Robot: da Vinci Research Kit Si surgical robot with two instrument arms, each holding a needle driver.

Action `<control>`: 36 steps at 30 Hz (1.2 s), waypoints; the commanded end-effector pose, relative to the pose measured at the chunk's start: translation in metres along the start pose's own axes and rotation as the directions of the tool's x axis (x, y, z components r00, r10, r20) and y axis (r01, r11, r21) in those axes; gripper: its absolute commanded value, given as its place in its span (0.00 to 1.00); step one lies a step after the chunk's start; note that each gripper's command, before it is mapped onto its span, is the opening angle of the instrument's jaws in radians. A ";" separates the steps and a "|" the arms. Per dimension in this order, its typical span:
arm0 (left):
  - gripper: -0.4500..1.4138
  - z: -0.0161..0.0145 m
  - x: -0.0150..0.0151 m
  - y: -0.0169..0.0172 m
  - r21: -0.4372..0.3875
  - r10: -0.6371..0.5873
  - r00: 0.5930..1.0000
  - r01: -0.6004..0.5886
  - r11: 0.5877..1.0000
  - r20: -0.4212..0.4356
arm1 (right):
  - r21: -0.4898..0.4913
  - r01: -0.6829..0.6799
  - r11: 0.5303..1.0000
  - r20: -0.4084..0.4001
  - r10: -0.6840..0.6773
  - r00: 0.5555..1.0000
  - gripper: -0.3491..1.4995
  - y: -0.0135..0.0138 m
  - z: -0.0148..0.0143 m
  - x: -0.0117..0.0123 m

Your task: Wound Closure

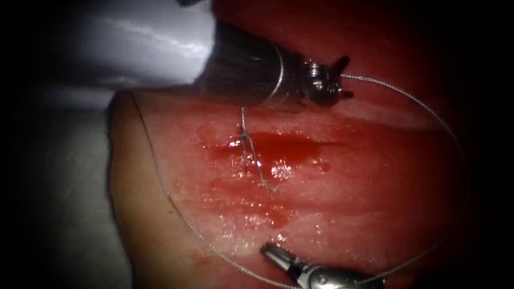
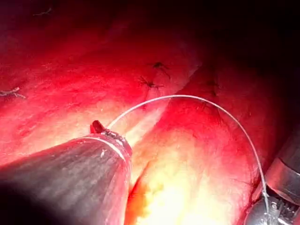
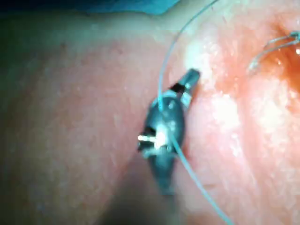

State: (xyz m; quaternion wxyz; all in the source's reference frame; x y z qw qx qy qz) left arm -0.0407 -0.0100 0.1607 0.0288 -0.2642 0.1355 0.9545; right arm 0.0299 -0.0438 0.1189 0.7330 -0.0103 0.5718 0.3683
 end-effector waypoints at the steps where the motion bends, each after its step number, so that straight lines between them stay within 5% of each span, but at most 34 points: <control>1: 0.52 0.0012 -0.0002 0.0011 -0.007 0.005 1.000 -0.005 1.000 0.007 | 0.003 -0.004 1.000 0.004 0.004 1.000 0.00 -0.0011 -0.0001 -0.0009; 6: 0.42 0.0037 -0.0013 0.0021 -0.004 0.027 1.000 -0.027 1.000 0.001 | 0.006 -0.004 1.000 0.003 0.004 1.000 0.00 -0.0012 0.0000 -0.0009; 10: 0.00 0.0039 -0.0013 0.0019 -0.033 0.032 0.998 -0.034 0.999 -0.051 | 0.005 -0.004 1.000 0.003 0.004 1.000 0.00 -0.0015 0.0002 -0.0010; 15: 0.00 0.0017 -0.0007 0.0008 -0.080 0.025 0.981 -0.041 0.996 -0.191 | 0.014 -0.002 1.000 0.004 0.002 1.000 0.00 -0.0018 0.0005 -0.0010; 21: 0.00 -0.0040 0.0005 -0.0013 -0.087 -0.128 0.935 0.104 0.991 -0.331 | 0.021 -0.003 1.000 0.004 0.003 1.000 0.00 -0.0016 0.0003 -0.0009; 29: 0.00 -0.0116 0.0010 -0.0041 -0.210 -0.387 0.780 0.325 0.922 -0.492 | 0.013 0.055 0.998 0.019 -0.055 0.998 0.00 0.0003 -0.0007 0.0012; 30: 0.00 -0.0127 0.0009 -0.0044 -0.230 -0.416 0.754 0.346 0.909 -0.509 | 0.011 0.068 0.998 0.021 -0.068 0.997 0.11 0.0006 -0.0007 0.0017; 32: 0.00 -0.0142 0.0008 -0.0050 -0.253 -0.451 0.710 0.374 0.892 -0.540 | 0.056 0.070 0.996 0.050 -0.073 0.996 0.12 0.0013 -0.0006 0.0028; 36: 0.00 -0.0173 0.0007 -0.0064 -0.318 -0.519 0.625 0.413 0.853 -0.583 | 0.102 0.058 0.993 0.072 -0.066 0.995 0.56 0.0022 0.0004 0.0039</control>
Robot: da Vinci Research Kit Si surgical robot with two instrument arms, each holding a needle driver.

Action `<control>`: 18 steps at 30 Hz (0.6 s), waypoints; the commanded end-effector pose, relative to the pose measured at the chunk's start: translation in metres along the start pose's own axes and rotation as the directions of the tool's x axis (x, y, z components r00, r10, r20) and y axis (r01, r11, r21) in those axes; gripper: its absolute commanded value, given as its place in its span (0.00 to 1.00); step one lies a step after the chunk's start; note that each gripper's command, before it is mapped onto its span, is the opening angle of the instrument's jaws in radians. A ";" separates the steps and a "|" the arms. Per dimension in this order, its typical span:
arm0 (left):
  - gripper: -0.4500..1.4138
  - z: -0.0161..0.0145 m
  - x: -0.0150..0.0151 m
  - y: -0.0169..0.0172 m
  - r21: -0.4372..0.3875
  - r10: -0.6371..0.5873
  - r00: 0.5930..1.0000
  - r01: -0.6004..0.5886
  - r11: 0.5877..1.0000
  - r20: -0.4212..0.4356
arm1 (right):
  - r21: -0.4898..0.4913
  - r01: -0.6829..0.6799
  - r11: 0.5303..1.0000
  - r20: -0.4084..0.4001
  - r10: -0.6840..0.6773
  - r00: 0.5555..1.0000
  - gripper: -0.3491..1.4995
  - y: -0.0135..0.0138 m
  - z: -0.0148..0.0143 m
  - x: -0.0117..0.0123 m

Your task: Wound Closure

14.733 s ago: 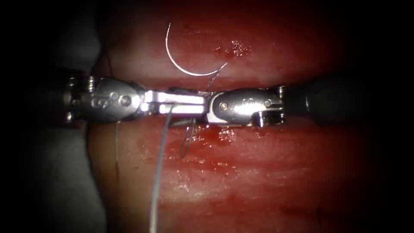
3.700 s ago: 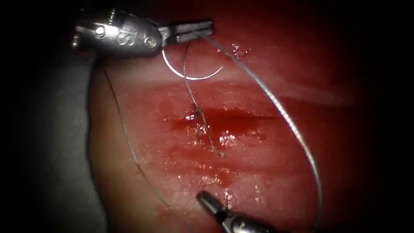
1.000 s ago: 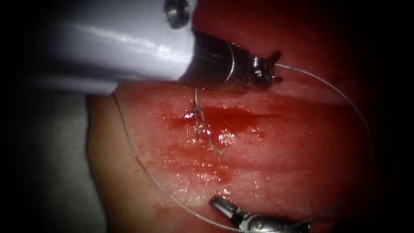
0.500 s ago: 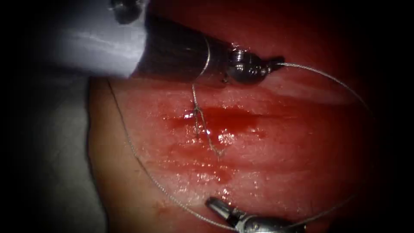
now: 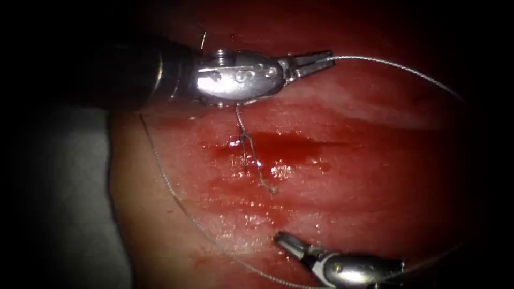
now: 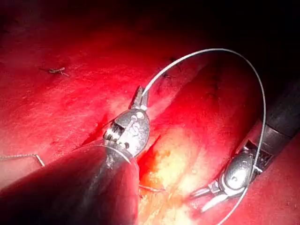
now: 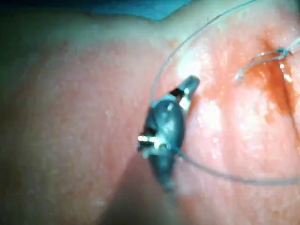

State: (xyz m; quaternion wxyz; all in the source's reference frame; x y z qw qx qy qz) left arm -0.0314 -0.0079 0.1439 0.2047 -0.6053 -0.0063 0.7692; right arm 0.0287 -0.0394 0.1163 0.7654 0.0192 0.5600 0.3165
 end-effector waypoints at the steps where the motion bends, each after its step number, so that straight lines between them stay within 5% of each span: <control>1: 0.00 0.0000 -0.0002 0.0006 -0.014 -0.012 1.000 0.012 1.000 -0.013 | 0.018 -0.005 1.000 -0.002 0.005 1.000 0.64 -0.0003 0.0009 -0.0002; 11: 0.00 -0.0041 0.0049 0.0014 -0.037 -0.093 0.993 0.091 0.995 -0.071 | 0.078 -0.074 0.994 0.040 0.071 0.997 0.84 0.0037 0.0044 0.0028; 18: 0.00 -0.0060 0.0081 0.0025 -0.054 -0.131 0.987 0.127 0.990 -0.093 | 0.112 -0.101 0.989 0.048 0.096 0.994 0.85 0.0067 0.0066 0.0061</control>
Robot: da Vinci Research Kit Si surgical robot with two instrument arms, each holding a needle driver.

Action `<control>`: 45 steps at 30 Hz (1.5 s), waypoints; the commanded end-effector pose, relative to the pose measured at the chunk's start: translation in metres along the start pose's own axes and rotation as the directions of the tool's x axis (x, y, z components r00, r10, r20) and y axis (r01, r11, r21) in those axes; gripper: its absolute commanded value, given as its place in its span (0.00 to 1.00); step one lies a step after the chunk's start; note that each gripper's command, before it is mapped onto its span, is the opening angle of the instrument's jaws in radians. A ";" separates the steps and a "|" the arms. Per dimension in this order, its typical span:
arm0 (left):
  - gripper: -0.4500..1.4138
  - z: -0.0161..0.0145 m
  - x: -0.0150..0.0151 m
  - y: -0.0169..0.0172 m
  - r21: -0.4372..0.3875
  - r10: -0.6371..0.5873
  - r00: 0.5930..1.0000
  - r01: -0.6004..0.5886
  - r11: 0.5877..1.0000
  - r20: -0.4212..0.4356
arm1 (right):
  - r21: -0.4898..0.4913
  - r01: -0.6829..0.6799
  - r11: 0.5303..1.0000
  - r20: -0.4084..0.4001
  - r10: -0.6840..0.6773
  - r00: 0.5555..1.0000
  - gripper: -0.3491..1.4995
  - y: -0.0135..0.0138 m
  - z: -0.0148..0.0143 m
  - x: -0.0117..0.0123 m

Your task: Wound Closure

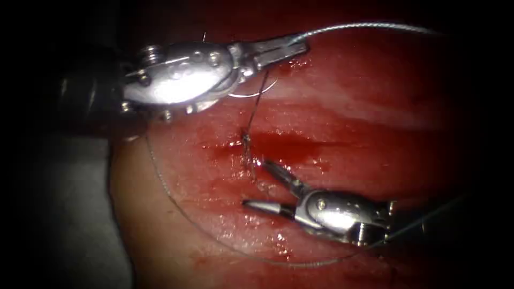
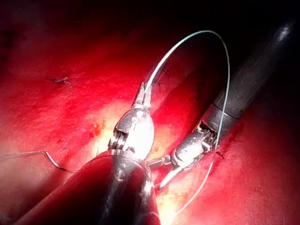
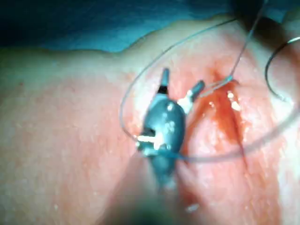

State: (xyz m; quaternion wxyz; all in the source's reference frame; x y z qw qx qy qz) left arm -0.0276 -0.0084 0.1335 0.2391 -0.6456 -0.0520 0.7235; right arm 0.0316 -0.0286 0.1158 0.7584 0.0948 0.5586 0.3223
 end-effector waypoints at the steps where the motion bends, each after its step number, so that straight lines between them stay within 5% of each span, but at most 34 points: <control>1: 0.00 0.0002 -0.0004 0.0008 -0.004 -0.007 1.000 0.007 1.000 0.002 | 0.006 -0.003 1.000 0.002 0.003 1.000 0.85 0.0000 0.0009 0.0001; 21: 0.00 -0.0003 -0.0014 0.0017 -0.017 -0.030 1.000 0.030 0.999 0.002 | -0.042 -0.012 0.999 0.016 0.013 1.000 0.84 0.0038 0.0046 0.0010; 45: 0.00 -0.0007 -0.0015 0.0020 -0.026 -0.035 0.999 0.035 0.999 0.000 | -0.034 0.014 0.999 -0.008 -0.015 1.000 0.83 0.0044 0.0094 0.0018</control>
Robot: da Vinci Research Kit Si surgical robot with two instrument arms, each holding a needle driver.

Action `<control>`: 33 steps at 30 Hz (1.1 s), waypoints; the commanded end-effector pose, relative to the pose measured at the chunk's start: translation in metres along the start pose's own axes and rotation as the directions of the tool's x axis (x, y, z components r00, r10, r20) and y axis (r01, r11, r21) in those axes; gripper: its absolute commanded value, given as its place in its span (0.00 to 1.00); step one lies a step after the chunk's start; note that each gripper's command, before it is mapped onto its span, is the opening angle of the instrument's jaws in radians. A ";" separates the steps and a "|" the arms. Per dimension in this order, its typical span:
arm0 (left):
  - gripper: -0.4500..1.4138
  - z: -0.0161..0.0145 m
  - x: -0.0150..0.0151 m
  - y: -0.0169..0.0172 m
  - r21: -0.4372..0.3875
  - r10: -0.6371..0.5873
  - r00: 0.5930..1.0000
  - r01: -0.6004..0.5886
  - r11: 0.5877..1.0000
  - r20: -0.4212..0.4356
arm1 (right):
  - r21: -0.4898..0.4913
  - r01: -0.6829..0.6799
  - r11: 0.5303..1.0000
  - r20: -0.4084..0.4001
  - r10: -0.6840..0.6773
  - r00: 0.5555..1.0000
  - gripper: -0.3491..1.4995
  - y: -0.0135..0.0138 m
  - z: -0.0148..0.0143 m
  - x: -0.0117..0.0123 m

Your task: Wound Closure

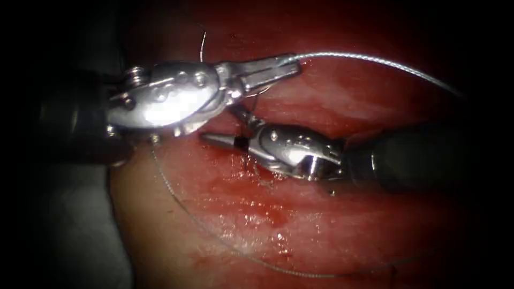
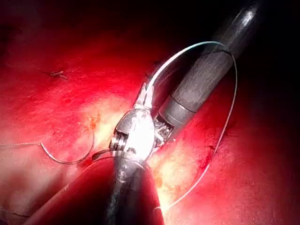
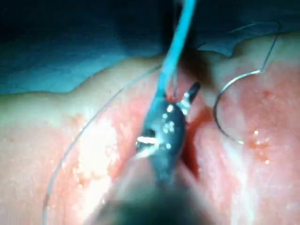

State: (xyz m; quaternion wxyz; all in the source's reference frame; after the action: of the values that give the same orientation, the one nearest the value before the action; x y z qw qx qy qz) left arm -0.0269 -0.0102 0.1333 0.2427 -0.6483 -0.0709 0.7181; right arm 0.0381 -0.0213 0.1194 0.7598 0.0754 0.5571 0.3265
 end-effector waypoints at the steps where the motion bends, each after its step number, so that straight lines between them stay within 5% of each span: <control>1: 0.00 0.0004 -0.0009 0.0005 -0.001 -0.003 1.000 0.003 1.000 0.001 | 0.001 0.004 1.000 0.001 -0.004 1.000 0.83 -0.0005 0.0008 -0.0007; 6: 0.00 0.0004 -0.0008 0.0007 -0.003 -0.003 1.000 0.003 1.000 0.001 | -0.002 0.020 1.000 -0.011 -0.020 1.000 0.78 -0.0002 0.0010 -0.0004; 8: 0.00 0.0004 -0.0008 0.0008 -0.003 -0.003 1.000 0.003 1.000 0.000 | -0.006 0.044 0.999 -0.020 -0.044 0.999 0.68 0.0000 0.0011 -0.0004; 9: 0.00 0.0004 -0.0008 0.0008 -0.003 -0.003 1.000 0.003 1.000 0.000 | -0.008 0.050 0.999 -0.029 -0.050 0.998 0.51 0.0000 0.0011 -0.0005; 11: 0.00 0.0004 -0.0008 0.0009 -0.004 -0.003 1.000 0.003 1.000 0.000 | -0.026 0.074 0.997 -0.045 -0.075 0.996 0.00 -0.0002 0.0008 -0.0006; 18: 0.00 0.0003 -0.0004 0.0010 -0.007 -0.007 1.000 0.007 1.000 -0.001 | -0.113 0.242 0.964 -0.040 -0.248 0.968 0.00 -0.0005 0.0006 -0.0007; 26: 0.00 -0.0007 0.0000 0.0014 -0.020 -0.011 1.000 0.011 1.000 -0.002 | -0.146 0.245 0.958 -0.087 -0.259 0.962 0.00 0.0003 -0.0018 0.0009; 27: 0.00 -0.0011 0.0001 0.0015 -0.024 -0.012 1.000 0.012 1.000 -0.003 | -0.139 0.207 0.968 -0.091 -0.221 0.971 0.19 0.0005 -0.0022 0.0012; 29: 0.00 -0.0020 0.0003 0.0016 -0.035 -0.014 1.000 0.013 0.999 -0.004 | -0.112 0.171 0.979 -0.102 -0.182 0.978 0.74 0.0007 -0.0028 0.0017; 30: 0.00 -0.0025 0.0004 0.0018 -0.041 -0.014 1.000 0.014 0.999 -0.004 | -0.095 0.164 0.982 -0.107 -0.174 0.979 0.89 0.0008 -0.0033 0.0020; 33: 0.00 -0.0044 0.0005 0.0026 -0.062 -0.014 1.000 0.013 0.998 -0.006 | -0.079 0.164 0.983 -0.112 -0.172 0.979 0.99 0.0007 -0.0048 0.0021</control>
State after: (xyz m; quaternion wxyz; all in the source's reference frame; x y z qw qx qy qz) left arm -0.0222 -0.0130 0.1302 0.2255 -0.6589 -0.0969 0.7111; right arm 0.0335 -0.0199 0.1158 0.7513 -0.0202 0.5959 0.2830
